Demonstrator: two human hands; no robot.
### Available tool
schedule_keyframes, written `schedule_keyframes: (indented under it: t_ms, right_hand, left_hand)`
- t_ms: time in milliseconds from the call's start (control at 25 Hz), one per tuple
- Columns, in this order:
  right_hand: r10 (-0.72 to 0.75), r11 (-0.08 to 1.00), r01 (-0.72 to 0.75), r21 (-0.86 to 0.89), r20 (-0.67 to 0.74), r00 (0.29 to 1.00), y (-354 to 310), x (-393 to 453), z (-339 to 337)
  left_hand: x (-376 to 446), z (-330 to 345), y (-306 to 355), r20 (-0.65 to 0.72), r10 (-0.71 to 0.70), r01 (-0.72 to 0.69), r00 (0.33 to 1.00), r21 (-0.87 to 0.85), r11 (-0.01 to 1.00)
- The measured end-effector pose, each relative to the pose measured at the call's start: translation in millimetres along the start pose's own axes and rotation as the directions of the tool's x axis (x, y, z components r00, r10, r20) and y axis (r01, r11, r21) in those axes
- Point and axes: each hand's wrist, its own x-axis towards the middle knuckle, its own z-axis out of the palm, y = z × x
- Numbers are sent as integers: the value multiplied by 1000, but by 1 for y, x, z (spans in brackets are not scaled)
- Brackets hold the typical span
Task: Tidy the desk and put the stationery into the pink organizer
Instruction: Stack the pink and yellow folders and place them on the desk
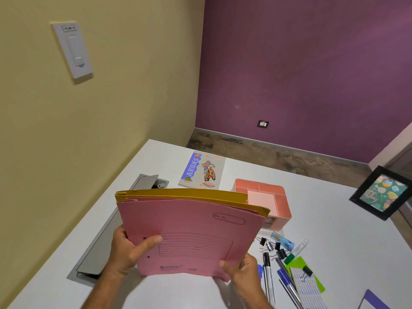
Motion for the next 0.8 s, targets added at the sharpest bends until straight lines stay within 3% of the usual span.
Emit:
schedule_keyframes:
  t_ms: [160,280,520,800]
  right_hand:
    - [51,998,-50,-42,11,999,-2,-12,7]
    - [56,998,-55,-25,29,998,-2,-24,10]
    - [14,1000,-12,12,-132,991,-13,-30,-19]
    - [-87,996,67,-64,-391,916,-55,-13,-140]
  left_hand:
    - [-13,-5,-22,15,-268,257,963,239,936]
    - [-20,-10,-34,44,-345,299,937,407,863]
    - [-23,19,-12,87,-291,230,953,420,878]
    - [-6,151,31,253,-78,3,964,285,959]
